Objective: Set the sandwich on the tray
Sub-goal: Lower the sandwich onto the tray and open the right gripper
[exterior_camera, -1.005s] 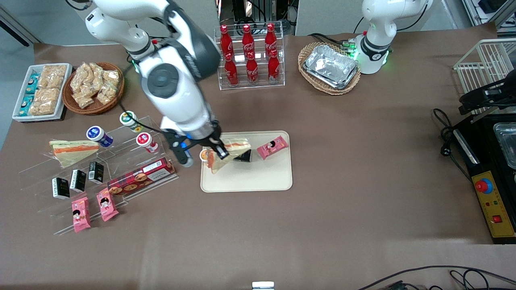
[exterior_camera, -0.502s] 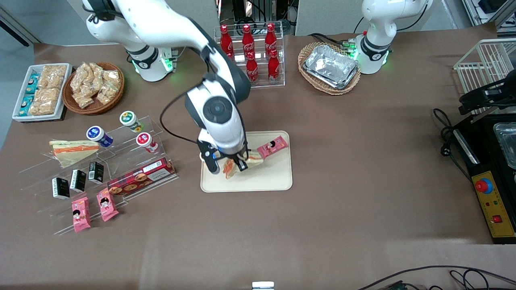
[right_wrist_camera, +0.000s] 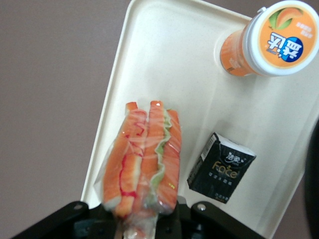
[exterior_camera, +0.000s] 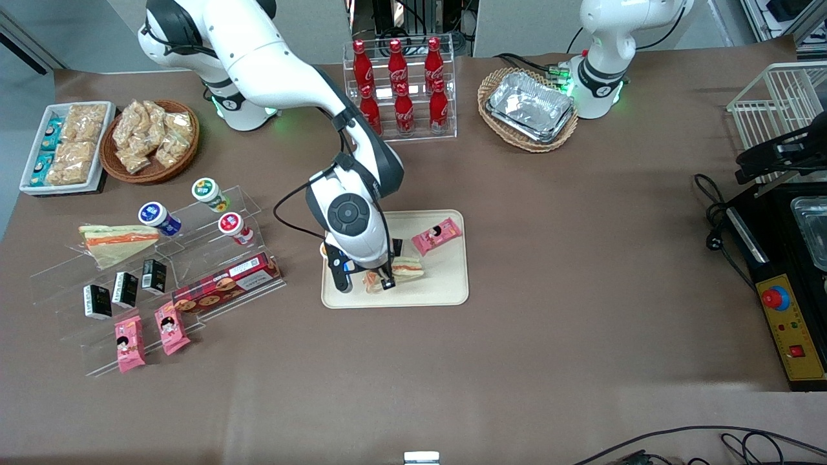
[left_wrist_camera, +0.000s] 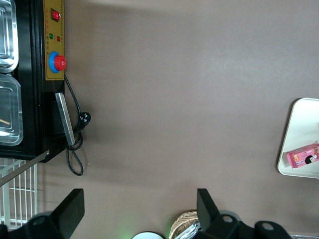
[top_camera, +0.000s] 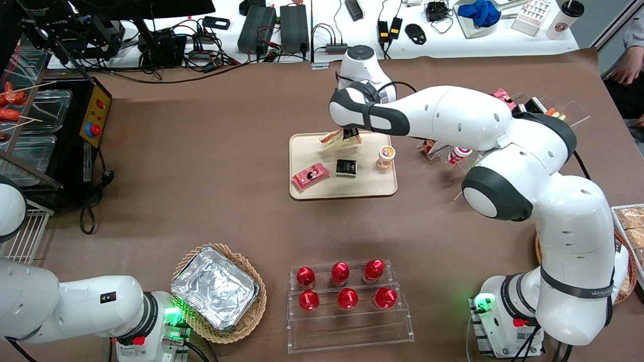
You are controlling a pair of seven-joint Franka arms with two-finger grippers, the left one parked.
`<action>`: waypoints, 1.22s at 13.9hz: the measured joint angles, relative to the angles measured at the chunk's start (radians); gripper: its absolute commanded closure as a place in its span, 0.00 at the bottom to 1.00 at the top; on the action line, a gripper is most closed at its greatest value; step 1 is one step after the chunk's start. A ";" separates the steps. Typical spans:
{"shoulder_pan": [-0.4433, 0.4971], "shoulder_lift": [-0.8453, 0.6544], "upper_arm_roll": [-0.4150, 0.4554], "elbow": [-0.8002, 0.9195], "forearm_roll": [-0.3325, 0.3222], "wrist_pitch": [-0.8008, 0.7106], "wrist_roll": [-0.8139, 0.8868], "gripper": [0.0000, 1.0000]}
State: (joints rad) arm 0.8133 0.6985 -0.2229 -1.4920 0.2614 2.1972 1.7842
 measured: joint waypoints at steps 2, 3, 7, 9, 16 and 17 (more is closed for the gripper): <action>0.001 0.018 0.001 -0.001 0.001 0.025 0.018 1.00; 0.003 0.026 0.001 -0.001 0.001 0.032 0.022 1.00; 0.005 0.046 0.002 -0.001 0.001 0.059 0.026 1.00; 0.005 0.054 0.002 -0.002 0.001 0.071 0.028 1.00; -0.003 0.074 -0.004 -0.001 0.001 0.082 0.034 0.00; -0.004 0.074 -0.006 0.000 0.001 0.085 0.033 0.00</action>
State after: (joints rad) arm 0.8094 0.7727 -0.2291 -1.4924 0.2626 2.2819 1.8176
